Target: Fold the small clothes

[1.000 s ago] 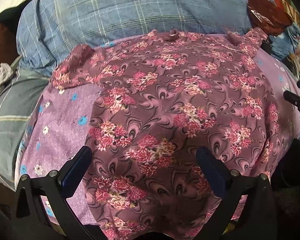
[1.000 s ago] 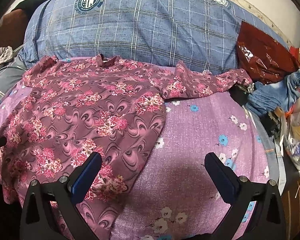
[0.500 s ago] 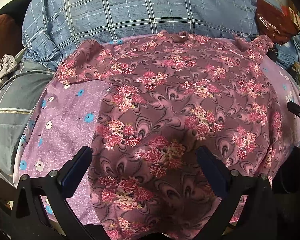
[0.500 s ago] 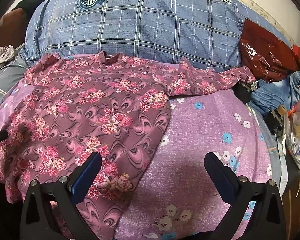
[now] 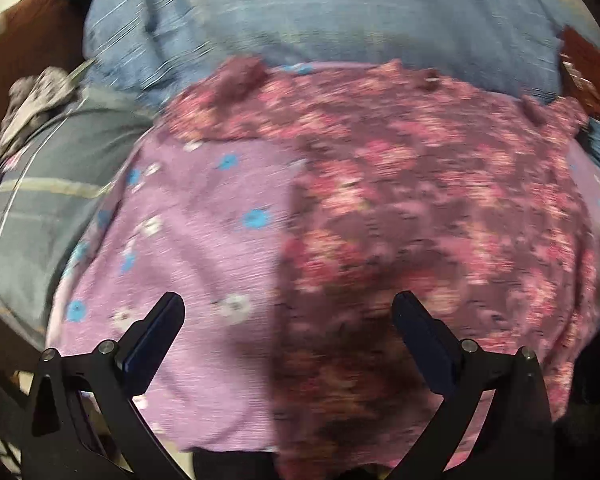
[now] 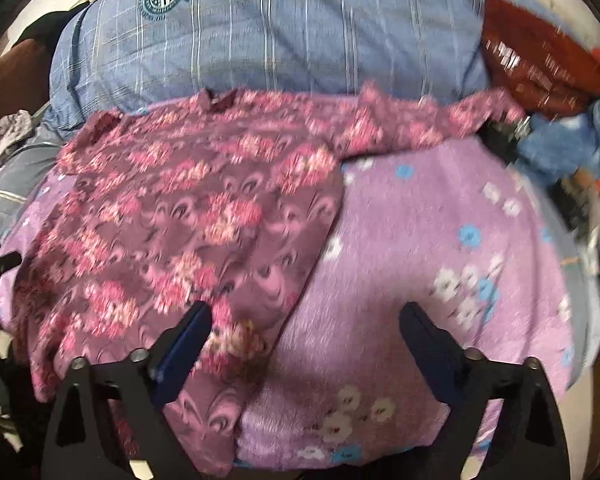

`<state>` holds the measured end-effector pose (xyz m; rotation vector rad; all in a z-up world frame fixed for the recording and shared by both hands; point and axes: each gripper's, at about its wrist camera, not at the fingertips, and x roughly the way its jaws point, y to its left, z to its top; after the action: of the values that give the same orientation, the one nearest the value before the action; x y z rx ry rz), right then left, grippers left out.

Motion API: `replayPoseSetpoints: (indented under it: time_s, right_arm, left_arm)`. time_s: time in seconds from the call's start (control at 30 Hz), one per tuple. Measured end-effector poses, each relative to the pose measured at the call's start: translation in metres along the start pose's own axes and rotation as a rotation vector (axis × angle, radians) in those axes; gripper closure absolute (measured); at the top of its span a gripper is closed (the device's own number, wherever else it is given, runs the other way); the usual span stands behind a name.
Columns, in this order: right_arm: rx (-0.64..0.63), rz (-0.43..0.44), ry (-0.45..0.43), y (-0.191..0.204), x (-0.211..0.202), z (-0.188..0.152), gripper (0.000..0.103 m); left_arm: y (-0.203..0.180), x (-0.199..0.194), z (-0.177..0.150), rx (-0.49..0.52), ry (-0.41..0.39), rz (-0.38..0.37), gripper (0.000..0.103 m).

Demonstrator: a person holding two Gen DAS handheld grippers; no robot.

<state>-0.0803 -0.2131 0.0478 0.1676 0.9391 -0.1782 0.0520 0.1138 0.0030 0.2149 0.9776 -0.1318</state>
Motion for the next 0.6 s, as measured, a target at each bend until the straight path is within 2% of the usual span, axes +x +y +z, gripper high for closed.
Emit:
replayPoseSetpoints:
  time_s: [0.1, 0.13, 0.23, 0.27, 0.3, 0.33, 0.37, 0.4, 0.43, 0.47, 0.53, 0.6]
  right_arm:
    - [0.04, 0.126, 0.071, -0.004, 0.013, -0.011, 0.023]
    - [0.054, 0.175, 0.09, -0.004, 0.017, -0.015, 0.023]
    - [0.084, 0.348, 0.143, 0.006, 0.031, -0.028, 0.034]
    - [0.081, 0.377, 0.151, 0.01, 0.034, -0.032, 0.048]
    - [0.072, 0.395, 0.156, 0.015, 0.037, -0.036, 0.073]
    - [0.062, 0.395, 0.162, 0.019, 0.038, -0.038, 0.088]
    - [0.052, 0.381, 0.175, 0.021, 0.041, -0.04, 0.097]
    - [0.059, 0.387, 0.166, 0.02, 0.038, -0.04, 0.098]
    - [0.068, 0.398, 0.145, 0.017, 0.032, -0.04, 0.098]
    - [0.073, 0.4, 0.104, 0.012, 0.019, -0.036, 0.098]
    - [0.1, 0.384, 0.018, -0.007, -0.01, -0.029, 0.098]
    - [0.131, 0.348, -0.033, -0.031, -0.027, -0.025, 0.098]
  left_arm:
    - [0.015, 0.014, -0.007, -0.036, 0.067, 0.013, 0.0]
    - [0.017, 0.021, -0.012, -0.045, 0.103, -0.008, 0.0]
    - [0.008, 0.037, -0.026, -0.033, 0.191, -0.095, 0.0]
    - [0.004, 0.042, -0.029, -0.027, 0.208, -0.118, 0.002]
    - [0.0, 0.044, -0.032, -0.027, 0.215, -0.132, 0.008]
    - [-0.004, 0.047, -0.035, -0.03, 0.226, -0.146, 0.031]
    - [-0.006, 0.048, -0.035, -0.033, 0.242, -0.165, 0.053]
    - [-0.005, 0.046, -0.034, -0.043, 0.247, -0.179, 0.061]
    - [-0.002, 0.039, -0.033, -0.059, 0.242, -0.179, 0.083]
    - [0.001, 0.034, -0.031, -0.065, 0.241, -0.185, 0.097]
    - [0.012, 0.022, -0.028, -0.09, 0.228, -0.218, 0.097]
    - [0.017, 0.02, -0.028, -0.093, 0.236, -0.221, 0.096]
